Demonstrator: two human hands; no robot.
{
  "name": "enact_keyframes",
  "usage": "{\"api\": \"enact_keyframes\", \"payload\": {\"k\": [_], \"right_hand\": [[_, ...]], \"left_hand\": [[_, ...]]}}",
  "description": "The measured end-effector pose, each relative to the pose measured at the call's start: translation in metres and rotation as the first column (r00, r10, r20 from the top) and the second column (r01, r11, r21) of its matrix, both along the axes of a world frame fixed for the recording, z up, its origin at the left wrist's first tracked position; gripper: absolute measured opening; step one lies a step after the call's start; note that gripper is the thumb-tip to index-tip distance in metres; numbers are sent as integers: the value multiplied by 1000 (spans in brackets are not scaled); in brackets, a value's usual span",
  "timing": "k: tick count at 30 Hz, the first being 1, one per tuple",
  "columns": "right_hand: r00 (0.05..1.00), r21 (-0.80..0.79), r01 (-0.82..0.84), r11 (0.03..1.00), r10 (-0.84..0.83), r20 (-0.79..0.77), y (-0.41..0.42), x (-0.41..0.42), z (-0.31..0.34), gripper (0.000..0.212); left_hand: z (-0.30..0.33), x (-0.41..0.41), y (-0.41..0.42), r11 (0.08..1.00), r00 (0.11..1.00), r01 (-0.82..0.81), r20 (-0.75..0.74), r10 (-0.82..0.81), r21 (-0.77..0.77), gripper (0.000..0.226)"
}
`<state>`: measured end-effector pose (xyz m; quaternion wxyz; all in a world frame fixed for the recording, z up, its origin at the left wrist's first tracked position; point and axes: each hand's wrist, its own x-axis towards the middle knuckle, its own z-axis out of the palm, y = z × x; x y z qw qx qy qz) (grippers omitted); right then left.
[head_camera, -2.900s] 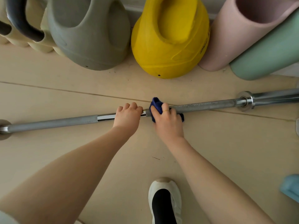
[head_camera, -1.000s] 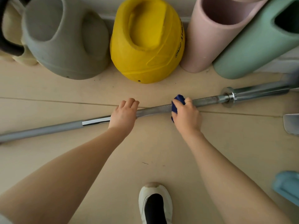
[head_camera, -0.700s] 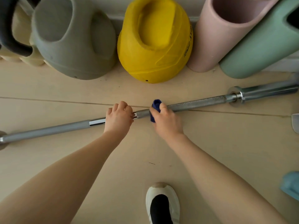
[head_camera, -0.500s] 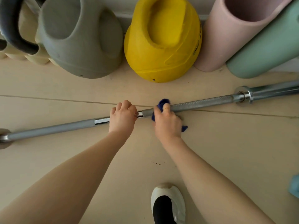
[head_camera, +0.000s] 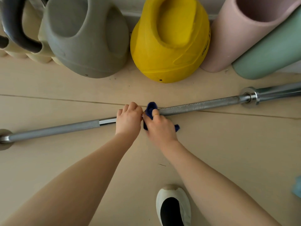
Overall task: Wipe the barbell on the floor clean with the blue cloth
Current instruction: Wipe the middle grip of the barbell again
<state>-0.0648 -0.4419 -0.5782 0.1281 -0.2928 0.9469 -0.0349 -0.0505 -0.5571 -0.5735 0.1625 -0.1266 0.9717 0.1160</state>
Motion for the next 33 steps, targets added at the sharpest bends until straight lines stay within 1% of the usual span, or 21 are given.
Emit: {"api": "enact_keyframes", "payload": {"k": [1,3,5,7,9,11,12,14,15,16,18,19,21,23,25,26,27,28,30,32,33], "right_hand": [[999,13,-10,1000,10,53,5,-4,3,41],[983,37,113,993,-117,140,28,-18,3,47],[940,21,327,945,-328,97,57,-29,2,48],[896,41,438,898,-440,54,66,-29,2,47],[926,43,372,927,-374,58,51,-17,-2,48],[968,6,242,970,-242,62,31,-6,1,50],[979,-12,174,985,-171,112,27,-5,2,51],[973,-12,144,989,-140,183,36,-15,4,51],[963,10,201,979,-200,182,49,-23,5,50],[939,22,309,951,-309,150,66,-33,6,48],[832,39,549,835,-550,72,99,-47,8,46],[796,55,600,798,-603,56,108,-47,9,46],[830,88,550,830,-555,50,104,-41,5,51],[892,45,440,897,-442,93,88,-34,4,53],[950,-17,292,956,-288,121,85,-32,0,52],[962,-31,251,967,-246,115,91,-36,0,52],[962,-35,258,966,-253,102,101,-41,0,51],[947,-38,315,948,-311,80,113,-48,1,50],[849,-40,529,848,-528,36,139,-63,-1,45],[709,-59,705,707,-705,22,157,-74,-1,44],[676,-55,737,674,-737,26,162,-76,0,44]], "left_hand": [[0,0,0,1000,1000,-1,0,1,1,17],[1,-1,0,1000,1000,-15,-3,15,12,17],[1,-1,0,999,1000,-24,-5,25,24,17],[2,-1,0,999,1000,-22,4,22,26,18],[4,-2,1,1000,1000,-17,18,16,18,19],[7,-3,1,1000,999,-9,37,8,5,20],[8,-4,1,1000,999,0,44,0,-4,21],[8,-2,2,1000,999,11,45,-11,-16,23],[7,-1,3,1000,999,10,46,-9,-17,23],[6,0,4,1000,999,7,52,-6,-24,24],[5,1,7,999,998,2,65,1,-52,24],[5,1,8,998,997,-4,71,9,-66,25],[7,-1,13,997,997,-6,77,12,-82,27],[6,-4,21,997,997,26,69,-22,-67,31],[5,-9,30,995,995,85,65,-81,-58,30],[4,-12,36,992,993,114,38,-112,-60,27],[3,-15,41,988,990,142,2,-142,-67,23],[3,-18,47,985,986,157,-38,-160,-72,20],[1,-21,56,981,980,186,-61,-189,-52,23],[-1,-20,62,977,976,210,-56,-211,-27,38],[-2,-20,63,973,971,230,-64,-231,-25,47]]}}
